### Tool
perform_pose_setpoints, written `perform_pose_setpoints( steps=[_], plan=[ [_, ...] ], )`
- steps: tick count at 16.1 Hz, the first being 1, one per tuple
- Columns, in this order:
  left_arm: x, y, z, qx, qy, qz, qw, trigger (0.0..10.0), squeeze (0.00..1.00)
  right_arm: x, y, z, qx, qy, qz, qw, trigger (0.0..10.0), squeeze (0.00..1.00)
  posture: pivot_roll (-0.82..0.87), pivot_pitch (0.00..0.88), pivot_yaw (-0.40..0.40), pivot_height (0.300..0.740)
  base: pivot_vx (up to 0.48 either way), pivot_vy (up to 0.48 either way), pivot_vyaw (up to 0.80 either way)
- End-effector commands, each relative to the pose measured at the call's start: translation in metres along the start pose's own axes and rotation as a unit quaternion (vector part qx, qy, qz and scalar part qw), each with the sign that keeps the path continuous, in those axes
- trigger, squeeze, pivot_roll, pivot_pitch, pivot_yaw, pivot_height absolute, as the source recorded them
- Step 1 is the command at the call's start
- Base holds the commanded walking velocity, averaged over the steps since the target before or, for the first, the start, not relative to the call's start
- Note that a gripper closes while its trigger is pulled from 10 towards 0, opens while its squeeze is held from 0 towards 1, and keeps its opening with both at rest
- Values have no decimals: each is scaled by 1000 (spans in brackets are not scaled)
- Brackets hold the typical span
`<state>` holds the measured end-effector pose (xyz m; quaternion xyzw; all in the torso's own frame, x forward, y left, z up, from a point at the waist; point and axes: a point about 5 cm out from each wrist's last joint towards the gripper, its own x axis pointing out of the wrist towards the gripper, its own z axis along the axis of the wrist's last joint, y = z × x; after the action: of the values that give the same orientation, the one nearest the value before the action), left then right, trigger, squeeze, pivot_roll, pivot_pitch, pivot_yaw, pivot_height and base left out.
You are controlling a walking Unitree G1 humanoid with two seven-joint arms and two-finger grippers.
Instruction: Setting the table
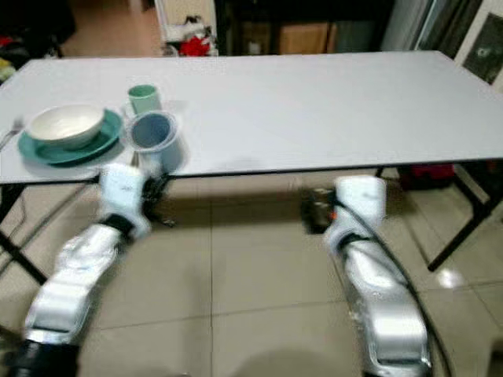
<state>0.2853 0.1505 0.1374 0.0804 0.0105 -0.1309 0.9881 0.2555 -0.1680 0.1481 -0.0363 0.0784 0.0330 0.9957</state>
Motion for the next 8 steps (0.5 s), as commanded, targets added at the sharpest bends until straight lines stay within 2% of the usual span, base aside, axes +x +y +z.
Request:
perform_pose_setpoints(
  steps=[1, 4, 8],
  plan=[
    [3, -6, 8, 1, -18, -10, 1000, 10000, 0, -2, -9, 0, -4, 1, -18, 1000, 10000, 0, 43, 0, 34, 740, 334, 0, 0],
    [3, -7, 7, 1, -18, -11, 1000, 10000, 0, -2, -9, 0, -6, 2, -18, 1000, 10000, 0, 41, 0, 34, 740, 330, 0, -531],
    [4, -7, 7, 1, -19, -12, 1000, 10000, 0, -2, -10, 0, -8, 0, -17, 1000, 10000, 0, 39, 0, 35, 740, 329, 0, 0]
  ],
)
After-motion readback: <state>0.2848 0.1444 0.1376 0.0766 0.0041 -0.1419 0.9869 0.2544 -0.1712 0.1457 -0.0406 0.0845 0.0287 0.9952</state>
